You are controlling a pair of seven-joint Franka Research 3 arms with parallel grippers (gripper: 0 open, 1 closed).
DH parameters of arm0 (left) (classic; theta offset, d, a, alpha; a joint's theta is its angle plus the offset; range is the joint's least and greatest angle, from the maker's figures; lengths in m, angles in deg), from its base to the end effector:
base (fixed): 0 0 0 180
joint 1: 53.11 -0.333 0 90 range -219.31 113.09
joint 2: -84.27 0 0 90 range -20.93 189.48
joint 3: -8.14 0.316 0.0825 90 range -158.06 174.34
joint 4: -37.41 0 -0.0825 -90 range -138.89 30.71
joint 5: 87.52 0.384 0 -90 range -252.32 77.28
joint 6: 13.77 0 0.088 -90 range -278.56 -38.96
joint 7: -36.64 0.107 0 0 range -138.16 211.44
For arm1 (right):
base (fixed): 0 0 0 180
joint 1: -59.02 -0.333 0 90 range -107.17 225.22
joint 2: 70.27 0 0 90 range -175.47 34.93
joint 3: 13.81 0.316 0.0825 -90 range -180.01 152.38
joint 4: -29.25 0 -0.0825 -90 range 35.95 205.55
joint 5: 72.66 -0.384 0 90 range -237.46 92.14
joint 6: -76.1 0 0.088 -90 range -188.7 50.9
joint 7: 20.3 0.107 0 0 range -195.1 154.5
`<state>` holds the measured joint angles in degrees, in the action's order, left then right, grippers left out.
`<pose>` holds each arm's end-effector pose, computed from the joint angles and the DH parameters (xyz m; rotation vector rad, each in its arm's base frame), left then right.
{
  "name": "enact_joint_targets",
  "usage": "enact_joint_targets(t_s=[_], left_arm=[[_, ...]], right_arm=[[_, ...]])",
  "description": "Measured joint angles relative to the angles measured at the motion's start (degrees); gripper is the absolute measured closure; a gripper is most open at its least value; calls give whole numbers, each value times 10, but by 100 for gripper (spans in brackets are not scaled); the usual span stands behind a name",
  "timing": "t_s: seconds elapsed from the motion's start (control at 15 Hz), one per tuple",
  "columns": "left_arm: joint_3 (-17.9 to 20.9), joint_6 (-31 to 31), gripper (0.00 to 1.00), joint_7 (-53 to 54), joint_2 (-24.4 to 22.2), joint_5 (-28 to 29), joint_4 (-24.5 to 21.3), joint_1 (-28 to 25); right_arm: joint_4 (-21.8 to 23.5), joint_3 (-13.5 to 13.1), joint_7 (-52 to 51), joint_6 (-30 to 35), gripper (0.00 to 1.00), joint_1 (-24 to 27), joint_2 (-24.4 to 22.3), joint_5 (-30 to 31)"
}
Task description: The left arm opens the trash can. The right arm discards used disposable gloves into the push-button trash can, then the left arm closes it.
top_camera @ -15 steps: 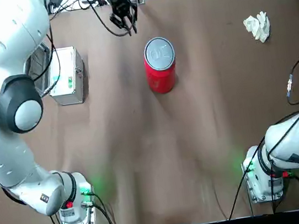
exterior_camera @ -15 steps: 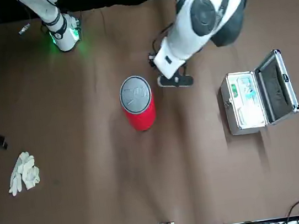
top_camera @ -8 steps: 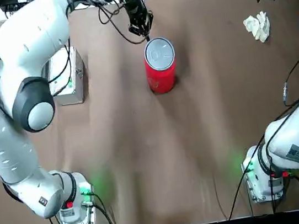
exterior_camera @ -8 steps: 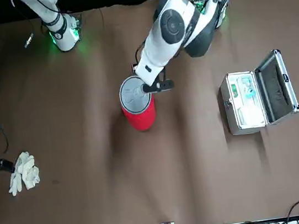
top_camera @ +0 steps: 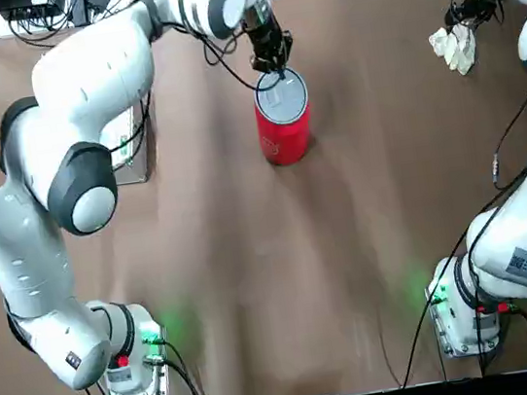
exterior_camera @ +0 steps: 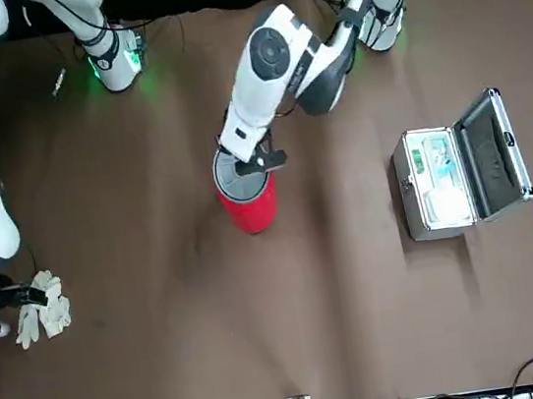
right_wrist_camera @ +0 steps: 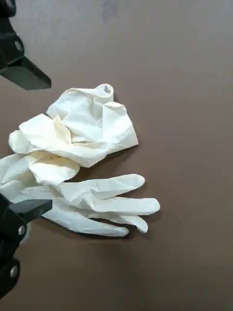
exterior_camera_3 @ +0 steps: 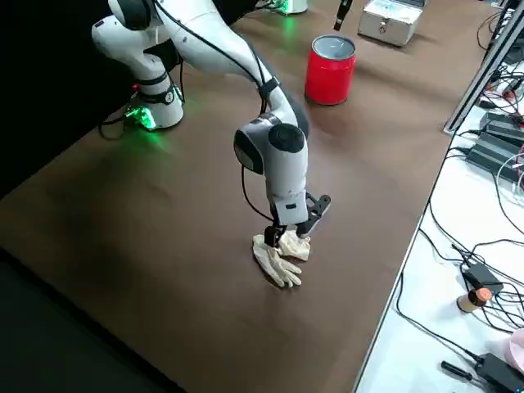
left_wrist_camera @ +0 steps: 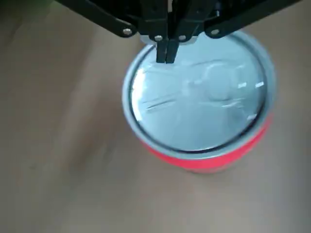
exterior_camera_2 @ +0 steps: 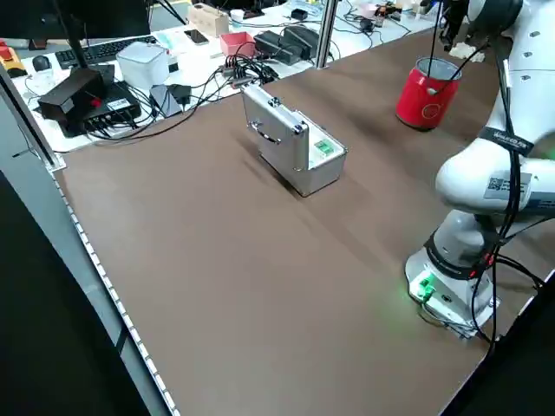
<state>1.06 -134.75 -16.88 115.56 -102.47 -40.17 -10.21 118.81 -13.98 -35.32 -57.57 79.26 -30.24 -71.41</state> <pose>0.4773 -0.5568 0.4324 2.7722 0.2749 -0.1452 0.6657 -0.2478 0.2403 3.0987 -0.1222 0.0966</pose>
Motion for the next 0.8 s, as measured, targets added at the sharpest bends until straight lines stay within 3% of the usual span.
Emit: enact_joint_targets(t_s=[0.27, 0.8], left_arm=[[2, -69, 99, -2, 35, 16, 1, 23], [2, -72, 99, -2, 46, 68, 5, 32]], right_arm=[[-2, -3, 0, 0, 0, 7, 14, 0], [-8, 0, 57, -54, 1, 39, 68, -1]])
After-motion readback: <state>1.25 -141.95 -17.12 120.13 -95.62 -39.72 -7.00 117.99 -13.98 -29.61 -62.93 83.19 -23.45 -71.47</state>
